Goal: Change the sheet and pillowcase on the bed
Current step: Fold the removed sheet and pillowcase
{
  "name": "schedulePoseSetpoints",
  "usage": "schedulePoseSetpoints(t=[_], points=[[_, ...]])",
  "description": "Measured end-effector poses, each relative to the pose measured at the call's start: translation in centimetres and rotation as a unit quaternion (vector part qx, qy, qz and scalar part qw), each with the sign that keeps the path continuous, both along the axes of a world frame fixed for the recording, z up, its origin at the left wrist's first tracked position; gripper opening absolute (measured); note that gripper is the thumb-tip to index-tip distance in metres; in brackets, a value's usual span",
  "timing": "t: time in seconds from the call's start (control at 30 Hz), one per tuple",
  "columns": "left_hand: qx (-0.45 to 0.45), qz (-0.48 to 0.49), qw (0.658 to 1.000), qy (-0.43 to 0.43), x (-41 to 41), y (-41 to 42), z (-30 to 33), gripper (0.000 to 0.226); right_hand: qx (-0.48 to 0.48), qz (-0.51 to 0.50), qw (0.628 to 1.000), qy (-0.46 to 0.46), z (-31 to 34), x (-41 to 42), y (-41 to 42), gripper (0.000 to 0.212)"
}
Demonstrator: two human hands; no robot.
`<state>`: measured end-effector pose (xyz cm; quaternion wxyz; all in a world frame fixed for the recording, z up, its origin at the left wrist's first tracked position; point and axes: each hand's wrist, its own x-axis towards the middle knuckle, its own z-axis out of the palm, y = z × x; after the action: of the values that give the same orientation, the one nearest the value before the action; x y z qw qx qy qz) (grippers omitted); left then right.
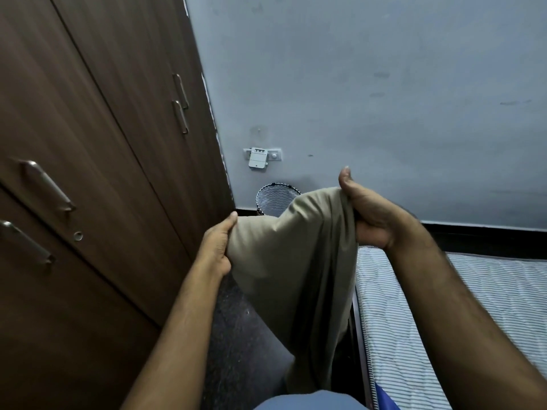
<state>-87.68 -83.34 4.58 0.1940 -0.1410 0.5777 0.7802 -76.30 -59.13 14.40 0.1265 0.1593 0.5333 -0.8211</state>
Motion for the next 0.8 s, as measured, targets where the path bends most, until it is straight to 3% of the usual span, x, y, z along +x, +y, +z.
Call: schedulePoseSetpoints(t=[0.07,0.17,0.23,0.33,0.5,0.6,0.67,0.8], points=[[-0.063,0.032,0.997,0.035,0.0,0.1,-0.1,0.012,0.012,0.000,1.000,-0.019,-0.4,-0.1,-0.2,0.083],[-0.210,0.044,0.972,0.092,-0.1,-0.8,-1.3,0.019,0.030,0.005,0.999,-0.034,-0.5,-0.3,-0.2,0.081],[-0.346,0.025,0.927,0.140,0.0,-1.4,-1.5,0.016,0.062,0.001,0.997,-0.039,-0.7,-0.6,-0.1,0.080],[-0.523,-0.004,0.826,0.211,0.1,-1.6,-1.4,0.015,0.107,-0.007,0.993,-0.050,-1.1,-1.3,-0.2,0.086],[-0.568,-0.047,0.802,0.181,0.1,-1.8,-1.8,0.018,0.268,0.017,0.963,-0.039,-1.3,-1.7,-0.6,0.084],[-0.585,-0.012,0.784,0.209,0.3,-2.2,-1.8,0.020,0.362,0.040,0.931,-0.026,-1.6,-1.7,-0.3,0.068],[-0.593,0.016,0.773,0.225,0.1,-2.8,-1.3,0.020,0.378,0.029,0.925,-0.017,-2.4,-1.6,-0.2,0.053],[-0.595,0.053,0.771,0.221,-0.6,-4.0,-0.5,0.024,0.370,-0.025,0.928,0.036,-4.3,-1.5,0.1,0.049]])
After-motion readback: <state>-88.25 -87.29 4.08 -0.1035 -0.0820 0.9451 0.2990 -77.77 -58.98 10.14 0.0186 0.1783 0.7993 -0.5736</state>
